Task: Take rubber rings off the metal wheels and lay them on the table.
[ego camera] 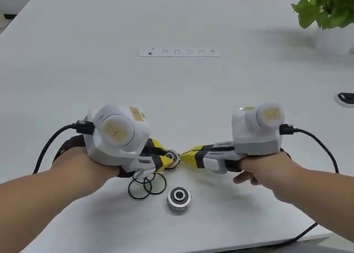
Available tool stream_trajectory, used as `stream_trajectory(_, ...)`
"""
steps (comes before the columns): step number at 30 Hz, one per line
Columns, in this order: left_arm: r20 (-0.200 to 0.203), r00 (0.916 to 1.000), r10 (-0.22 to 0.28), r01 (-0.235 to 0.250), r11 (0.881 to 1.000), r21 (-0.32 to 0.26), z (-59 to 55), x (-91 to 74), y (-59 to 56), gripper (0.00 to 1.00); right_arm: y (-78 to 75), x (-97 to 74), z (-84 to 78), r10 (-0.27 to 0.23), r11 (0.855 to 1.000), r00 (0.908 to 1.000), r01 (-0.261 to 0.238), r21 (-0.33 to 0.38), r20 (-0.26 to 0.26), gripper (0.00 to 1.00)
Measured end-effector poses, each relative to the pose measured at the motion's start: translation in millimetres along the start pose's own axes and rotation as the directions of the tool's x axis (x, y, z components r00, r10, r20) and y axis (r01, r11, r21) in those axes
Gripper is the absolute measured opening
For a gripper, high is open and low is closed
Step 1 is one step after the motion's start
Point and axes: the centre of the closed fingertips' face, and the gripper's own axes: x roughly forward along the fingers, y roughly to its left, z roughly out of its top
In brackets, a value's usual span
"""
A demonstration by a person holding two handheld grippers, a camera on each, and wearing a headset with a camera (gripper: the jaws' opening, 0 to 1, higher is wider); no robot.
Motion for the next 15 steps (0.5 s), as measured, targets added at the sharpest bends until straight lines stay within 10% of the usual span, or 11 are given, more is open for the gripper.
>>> stream_trajectory(15,-0.009,0.9995,0.031,-0.031,0.999,-0.022,-0.1,3.3,2.1,0.12,4.0,-0.2,3.4,0.010,1.000,0.9999,-0.010,-0.006,0.005,0.00)
